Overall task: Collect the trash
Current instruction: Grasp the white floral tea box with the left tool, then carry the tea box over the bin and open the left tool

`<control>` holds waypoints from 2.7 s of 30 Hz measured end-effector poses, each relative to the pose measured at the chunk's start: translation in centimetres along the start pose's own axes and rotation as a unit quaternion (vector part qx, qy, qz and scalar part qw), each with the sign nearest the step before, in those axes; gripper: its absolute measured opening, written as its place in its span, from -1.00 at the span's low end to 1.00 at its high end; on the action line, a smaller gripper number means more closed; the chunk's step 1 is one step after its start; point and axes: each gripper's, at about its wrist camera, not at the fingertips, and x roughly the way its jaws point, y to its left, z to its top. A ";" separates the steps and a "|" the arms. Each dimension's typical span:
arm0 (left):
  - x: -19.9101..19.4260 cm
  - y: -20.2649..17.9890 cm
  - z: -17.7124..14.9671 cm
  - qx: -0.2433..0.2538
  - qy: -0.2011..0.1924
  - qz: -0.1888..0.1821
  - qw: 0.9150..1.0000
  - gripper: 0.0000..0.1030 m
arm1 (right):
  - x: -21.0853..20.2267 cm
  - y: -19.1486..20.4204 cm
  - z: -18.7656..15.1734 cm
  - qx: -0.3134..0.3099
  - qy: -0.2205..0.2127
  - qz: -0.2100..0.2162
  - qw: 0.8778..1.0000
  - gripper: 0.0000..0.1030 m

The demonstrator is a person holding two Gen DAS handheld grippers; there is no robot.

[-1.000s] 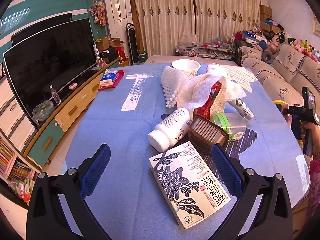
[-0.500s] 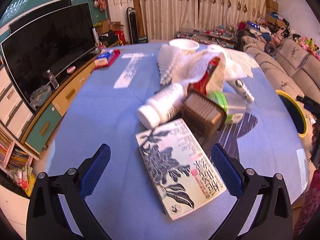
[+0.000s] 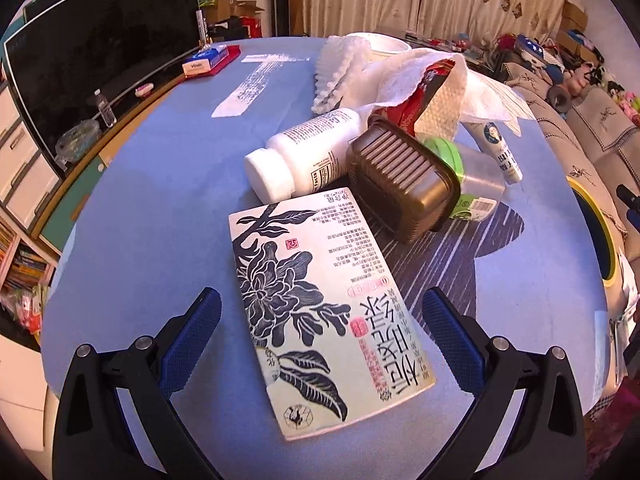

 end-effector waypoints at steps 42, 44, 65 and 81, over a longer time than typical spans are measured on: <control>-4.5 0.9 -2.2 0.179 -0.030 -0.069 0.981 0.43 | 0.2 0.4 -2.7 0.002 0.031 0.020 0.999 0.36; -3.5 1.0 -2.3 0.179 -0.013 -0.072 0.981 0.43 | 0.1 0.3 -2.7 0.002 0.031 0.020 0.999 0.36; -3.1 3.8 -6.5 0.143 -0.019 -0.075 0.987 0.37 | -0.8 1.5 -3.6 -0.007 0.029 0.043 0.999 0.36; -10.3 -4.7 -0.8 0.271 -0.107 -0.161 0.943 0.37 | -3.7 -2.8 -3.0 0.025 -0.006 0.024 0.999 0.36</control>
